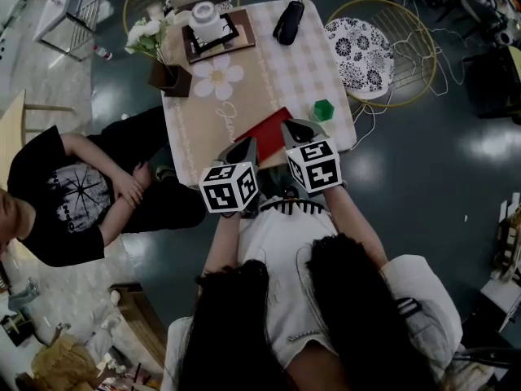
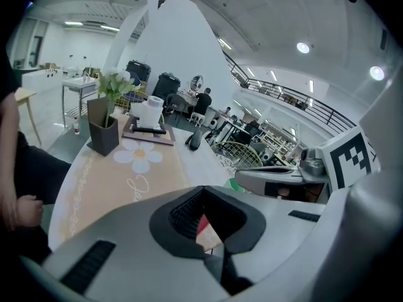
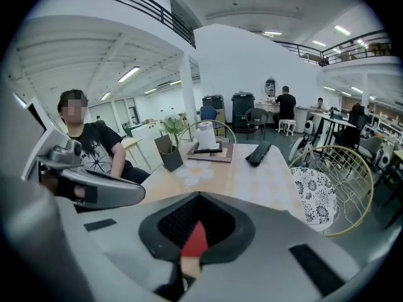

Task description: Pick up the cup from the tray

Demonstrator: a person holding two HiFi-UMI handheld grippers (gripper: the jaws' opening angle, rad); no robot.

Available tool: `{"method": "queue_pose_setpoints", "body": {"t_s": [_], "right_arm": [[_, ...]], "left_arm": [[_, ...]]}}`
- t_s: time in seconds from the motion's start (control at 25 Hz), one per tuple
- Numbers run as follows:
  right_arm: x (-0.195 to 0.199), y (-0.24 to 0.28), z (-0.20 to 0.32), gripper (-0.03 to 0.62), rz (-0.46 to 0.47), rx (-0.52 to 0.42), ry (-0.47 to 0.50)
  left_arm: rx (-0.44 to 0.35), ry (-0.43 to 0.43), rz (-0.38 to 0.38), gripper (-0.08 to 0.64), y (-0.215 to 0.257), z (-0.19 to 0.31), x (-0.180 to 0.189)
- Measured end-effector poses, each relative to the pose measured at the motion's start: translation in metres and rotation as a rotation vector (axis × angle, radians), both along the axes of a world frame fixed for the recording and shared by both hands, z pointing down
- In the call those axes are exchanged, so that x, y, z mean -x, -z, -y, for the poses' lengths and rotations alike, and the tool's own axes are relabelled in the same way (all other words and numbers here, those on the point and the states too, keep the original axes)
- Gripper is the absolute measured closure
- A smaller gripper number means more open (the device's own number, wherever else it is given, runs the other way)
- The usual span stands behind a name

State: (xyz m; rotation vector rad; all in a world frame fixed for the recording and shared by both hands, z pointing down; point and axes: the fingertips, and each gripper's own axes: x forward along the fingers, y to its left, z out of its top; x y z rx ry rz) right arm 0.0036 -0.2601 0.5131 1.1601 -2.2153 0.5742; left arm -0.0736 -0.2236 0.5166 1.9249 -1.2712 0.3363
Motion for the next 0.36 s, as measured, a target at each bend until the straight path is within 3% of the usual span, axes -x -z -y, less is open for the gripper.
{"method": "queue_pose_setpoints", "body": {"t_s": [0.36], "right_arm": [[-0.0008, 0.0073, -0.0058, 0.583, 0.016, -0.016, 0.006]], "left_arm": [[-0.004, -0.01, -0.008, 0.552, -0.0027, -0.0054, -0.004]]}}
